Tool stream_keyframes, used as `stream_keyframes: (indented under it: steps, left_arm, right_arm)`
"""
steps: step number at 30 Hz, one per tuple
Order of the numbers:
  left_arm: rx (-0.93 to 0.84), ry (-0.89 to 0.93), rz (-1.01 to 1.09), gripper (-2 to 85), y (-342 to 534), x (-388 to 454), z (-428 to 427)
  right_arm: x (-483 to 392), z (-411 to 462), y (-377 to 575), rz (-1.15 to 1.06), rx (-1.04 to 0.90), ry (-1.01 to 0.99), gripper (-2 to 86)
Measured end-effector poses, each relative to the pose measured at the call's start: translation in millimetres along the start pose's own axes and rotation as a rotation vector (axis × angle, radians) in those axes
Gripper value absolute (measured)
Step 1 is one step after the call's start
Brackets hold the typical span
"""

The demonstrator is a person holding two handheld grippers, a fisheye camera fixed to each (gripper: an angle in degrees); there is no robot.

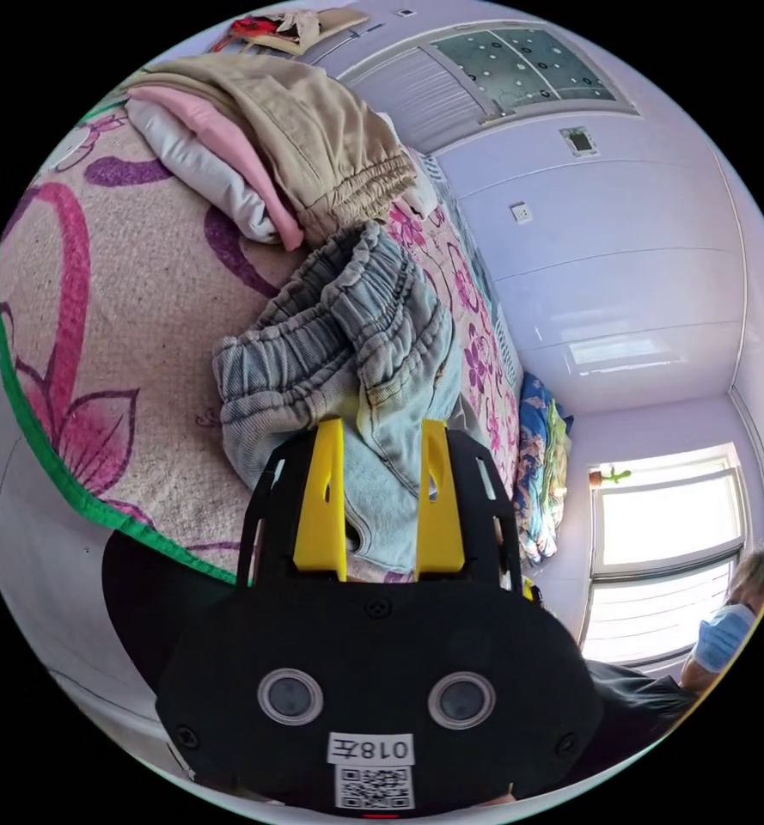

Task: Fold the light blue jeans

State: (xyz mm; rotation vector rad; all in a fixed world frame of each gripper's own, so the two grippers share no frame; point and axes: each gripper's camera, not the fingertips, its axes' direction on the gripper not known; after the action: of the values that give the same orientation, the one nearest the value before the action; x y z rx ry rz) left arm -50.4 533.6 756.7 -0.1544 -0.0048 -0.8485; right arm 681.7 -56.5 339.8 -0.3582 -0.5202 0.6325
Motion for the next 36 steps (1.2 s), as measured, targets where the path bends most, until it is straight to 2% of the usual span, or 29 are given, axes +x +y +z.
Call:
stream_keyframes:
  steps: [4,7,10,14,17,20,22,25,26,27,28,30,33,36]
  left_arm:
    - [0.013,0.030,-0.010,8.4,-9.8,-3.0,8.4]
    - [0.041,-0.006,0.073,1.5,-13.5,19.8,0.6]
    - [0.007,-0.040,0.168,-0.3,-23.2,50.8,-11.3]
    - [-0.027,0.110,0.215,-0.8,-70.4,79.3,-14.2]
    - [-0.131,0.170,0.265,-0.7,-126.3,101.9,9.6]
    - [-0.189,0.216,0.196,-0.3,-176.8,102.3,36.7]
    - [-0.156,0.255,0.106,0.5,-197.0,93.0,49.3]
    - [-0.108,0.314,0.001,3.7,-206.2,81.7,62.9]
    - [-0.097,0.313,-0.001,4.9,-202.6,82.7,64.6]
    - [-0.105,0.311,0.010,5.5,-200.6,84.2,65.6]
    - [-0.134,0.302,0.045,6.5,-196.3,88.1,66.7]
    - [-0.157,0.284,0.111,7.5,-185.6,92.9,62.8]
    - [-0.147,0.282,0.239,7.4,-157.8,91.5,44.8]
    - [-0.154,0.214,0.320,6.5,-121.2,72.1,25.8]
  right_arm:
    - [-2.3,-1.6,2.2,-0.015,-0.018,0.006,0.4]
    - [-5.5,-5.1,2.0,-0.014,-0.017,-0.037,0.4]
    - [-19.5,-8.4,-5.6,-0.039,-0.013,-0.093,0.4]
    - [-40.1,1.8,-36.7,-0.045,-0.001,-0.224,0.5]
    - [-63.9,28.5,-81.6,-0.035,0.023,-0.320,0.7]
    - [-88.0,77.1,-135.2,0.026,0.036,-0.376,1.2]
    - [-104.7,127.4,-173.2,0.139,0.069,-0.404,2.1]
    - [-121.6,181.3,-195.3,0.202,0.136,-0.286,5.4]
    - [-122.3,195.4,-195.8,0.223,0.084,-0.259,7.5]
    - [-122.9,226.6,-195.6,0.240,-0.074,-0.238,11.5]
    - [-122.6,245.1,-189.1,0.243,-0.141,-0.243,11.2]
    - [-123.5,246.8,-172.4,0.190,-0.095,-0.257,10.8]
    - [-132.3,238.8,-139.1,-0.034,-0.202,-0.360,11.1]
    - [-154.3,214.4,-74.3,-0.373,-0.486,-0.473,11.2]
